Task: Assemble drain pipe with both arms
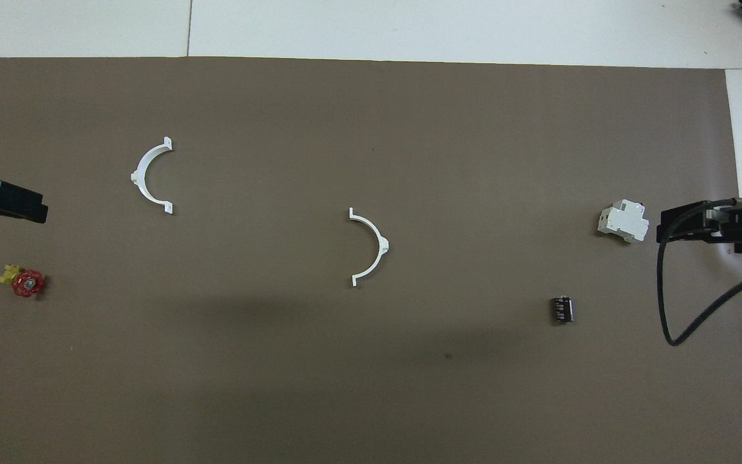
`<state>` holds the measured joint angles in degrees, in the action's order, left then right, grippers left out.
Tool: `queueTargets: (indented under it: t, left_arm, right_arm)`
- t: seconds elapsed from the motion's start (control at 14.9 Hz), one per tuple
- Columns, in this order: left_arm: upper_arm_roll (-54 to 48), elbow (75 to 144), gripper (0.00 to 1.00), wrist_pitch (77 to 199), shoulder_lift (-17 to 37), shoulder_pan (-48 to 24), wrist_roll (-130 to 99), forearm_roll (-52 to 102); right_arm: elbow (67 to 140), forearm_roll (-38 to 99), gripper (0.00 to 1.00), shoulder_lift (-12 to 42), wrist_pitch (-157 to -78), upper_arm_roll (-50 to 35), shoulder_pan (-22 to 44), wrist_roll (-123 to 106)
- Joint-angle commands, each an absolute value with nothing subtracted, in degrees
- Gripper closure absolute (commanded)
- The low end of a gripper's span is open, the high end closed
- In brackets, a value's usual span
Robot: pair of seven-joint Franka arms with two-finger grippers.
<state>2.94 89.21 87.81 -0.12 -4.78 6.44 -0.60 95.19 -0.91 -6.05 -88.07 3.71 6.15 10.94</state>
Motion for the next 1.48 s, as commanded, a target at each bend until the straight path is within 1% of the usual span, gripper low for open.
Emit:
queueTargets:
  t: [0.0, 0.4, 0.88, 1.14, 1.41]
  left_arm:
    - [2.90, 90.88, 0.00, 87.28, -1.76, -4.48, 6.86, 0.26]
    - [2.81, 90.79, 0.00, 85.25, -1.85, -4.66, 5.10, 0.35]
    - [2.99, 90.62, 0.00, 89.38, -0.62, -4.13, 5.01, 1.14]
    - [3.08, 90.44, 0.00, 95.78, 2.98, -3.35, 4.83, 1.14]
    - [3.08, 90.35, 0.00, 101.68, 7.90, -2.90, 4.40, 2.11]
  right_arm:
    - [95.89, 0.26, 0.00, -7.12, -87.45, 4.13, 6.24, 9.40]
    - [95.89, 0.26, 0.00, -7.12, -87.45, 4.13, 6.24, 9.40]
    - [95.89, 0.26, 0.00, -7.12, -87.54, 4.13, 6.24, 9.40]
    - [95.89, 0.26, 0.00, -7.12, -87.54, 4.13, 6.24, 9.40]
    - [95.89, 0.26, 0.00, -7.12, -87.54, 4.13, 6.24, 9.40]
